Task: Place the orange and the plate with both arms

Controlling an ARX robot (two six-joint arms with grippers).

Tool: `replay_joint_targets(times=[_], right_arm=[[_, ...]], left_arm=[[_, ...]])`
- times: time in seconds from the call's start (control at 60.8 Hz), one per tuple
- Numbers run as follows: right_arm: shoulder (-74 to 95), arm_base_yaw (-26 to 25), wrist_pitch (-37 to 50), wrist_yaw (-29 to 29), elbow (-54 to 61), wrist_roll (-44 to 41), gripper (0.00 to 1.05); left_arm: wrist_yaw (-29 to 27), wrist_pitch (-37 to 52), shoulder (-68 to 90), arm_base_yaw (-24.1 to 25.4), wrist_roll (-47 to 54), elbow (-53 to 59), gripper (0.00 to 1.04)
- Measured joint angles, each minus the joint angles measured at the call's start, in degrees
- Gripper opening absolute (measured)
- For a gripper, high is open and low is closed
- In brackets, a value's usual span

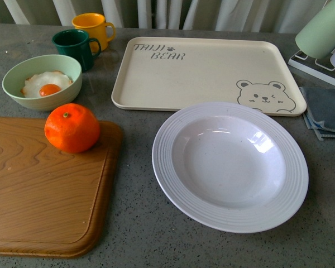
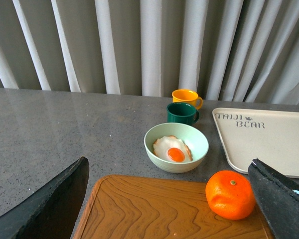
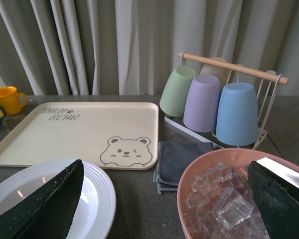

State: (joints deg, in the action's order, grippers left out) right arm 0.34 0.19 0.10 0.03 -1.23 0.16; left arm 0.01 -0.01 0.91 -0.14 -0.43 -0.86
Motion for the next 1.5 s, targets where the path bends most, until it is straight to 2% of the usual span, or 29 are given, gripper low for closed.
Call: replay_joint_targets(times=[0.772,0.805,0.871,1.052,1.167,1.315,1.496], right_arm=[[-0.02,0.0,0.0,0.0,0.0,0.0,0.96],[0.0,0.0,0.0,0.0,0.0,0.0,0.96],[0.0,0.0,-0.02,0.0,0.0,0.0,0.96],[-0.02,0.0,-0.02,0.02,0.0,0.0,0.96],[-0.02,0.0,-0.02,0.02,0.0,0.0,0.96],[-0.02,0.0,-0.02,0.02,0.0,0.0,0.96],[-0.02,0.0,-0.02,0.02,0.0,0.0,0.96]], left_arm=[[0.0,0.0,0.0,0.0,0.0,0.0,0.96],[0.92,-0.59,0.42,0.22,0.72,-0.15,0.96],[8.48,-9.03,8.94,1.11,6.4,-4.79,0.96],[6.62,8.96,38.49,-2.75,7.41,-13.7,0.96],[6.67,18.56,55.08,-7.21,5.95,-18.27,0.96],[6.78,25.53,70.53,-11.17,3.23,-22.05,0.96],[6.84,30.53,81.48,-12.85,2.08,-24.74,0.96]])
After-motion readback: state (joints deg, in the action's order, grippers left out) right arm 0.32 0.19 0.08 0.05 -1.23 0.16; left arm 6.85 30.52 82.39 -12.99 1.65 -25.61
